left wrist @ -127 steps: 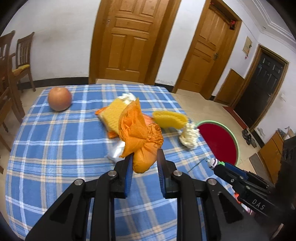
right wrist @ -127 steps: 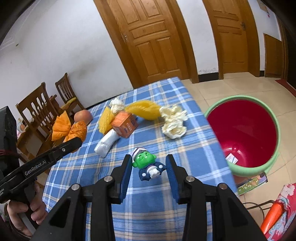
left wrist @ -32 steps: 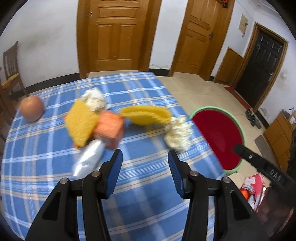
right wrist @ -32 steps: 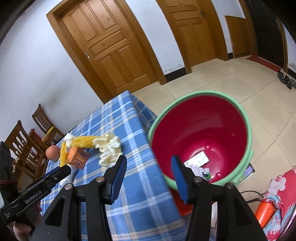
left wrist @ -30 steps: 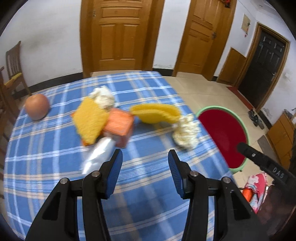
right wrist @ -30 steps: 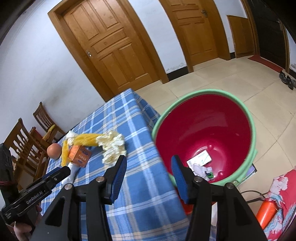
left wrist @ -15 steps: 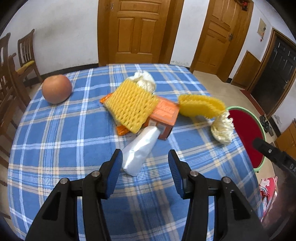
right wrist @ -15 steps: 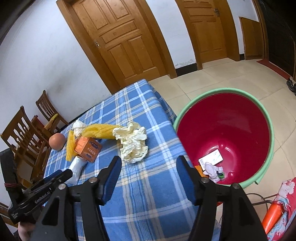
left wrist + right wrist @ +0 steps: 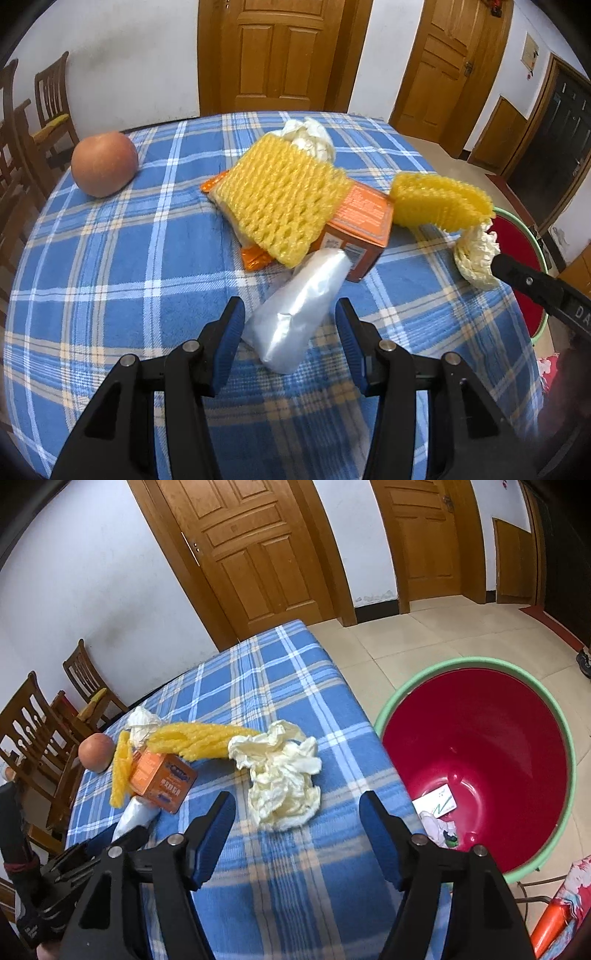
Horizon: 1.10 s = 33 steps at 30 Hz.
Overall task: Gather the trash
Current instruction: 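Grasp the white plastic bag with the left tool while the right tool grasps the crumpled cream paper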
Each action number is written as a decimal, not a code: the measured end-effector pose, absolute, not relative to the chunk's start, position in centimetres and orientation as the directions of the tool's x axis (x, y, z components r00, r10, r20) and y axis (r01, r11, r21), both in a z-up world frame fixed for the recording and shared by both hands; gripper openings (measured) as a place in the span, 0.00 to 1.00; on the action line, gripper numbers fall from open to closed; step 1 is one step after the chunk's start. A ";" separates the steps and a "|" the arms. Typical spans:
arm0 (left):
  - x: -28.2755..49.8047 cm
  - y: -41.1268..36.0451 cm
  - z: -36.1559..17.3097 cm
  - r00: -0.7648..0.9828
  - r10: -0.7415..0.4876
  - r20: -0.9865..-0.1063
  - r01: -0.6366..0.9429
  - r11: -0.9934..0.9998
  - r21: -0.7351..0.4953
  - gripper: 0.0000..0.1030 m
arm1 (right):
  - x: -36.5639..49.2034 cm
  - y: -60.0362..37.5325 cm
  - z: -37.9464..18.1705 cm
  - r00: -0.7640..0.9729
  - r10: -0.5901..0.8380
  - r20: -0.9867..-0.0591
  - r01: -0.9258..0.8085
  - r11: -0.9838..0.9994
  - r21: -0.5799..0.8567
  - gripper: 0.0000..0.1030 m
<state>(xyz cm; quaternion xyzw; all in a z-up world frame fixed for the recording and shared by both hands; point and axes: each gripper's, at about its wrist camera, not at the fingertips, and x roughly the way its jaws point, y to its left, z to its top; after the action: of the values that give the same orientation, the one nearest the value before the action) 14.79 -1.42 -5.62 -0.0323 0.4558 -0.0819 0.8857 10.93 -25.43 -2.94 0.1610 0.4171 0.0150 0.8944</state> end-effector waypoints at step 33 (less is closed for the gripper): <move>12.5 -0.7 -4.8 0.588 -0.268 -0.763 0.115 0.962 -0.249 0.36 | 10.2 -24.3 -3.4 0.649 0.212 -0.731 0.042 0.949 0.313 0.36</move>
<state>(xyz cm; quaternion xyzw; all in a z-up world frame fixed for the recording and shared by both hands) 12.47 -0.72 -4.76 -0.0868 0.4409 -0.1081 0.8868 10.21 -24.35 -3.41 0.1530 0.4163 0.0475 0.8950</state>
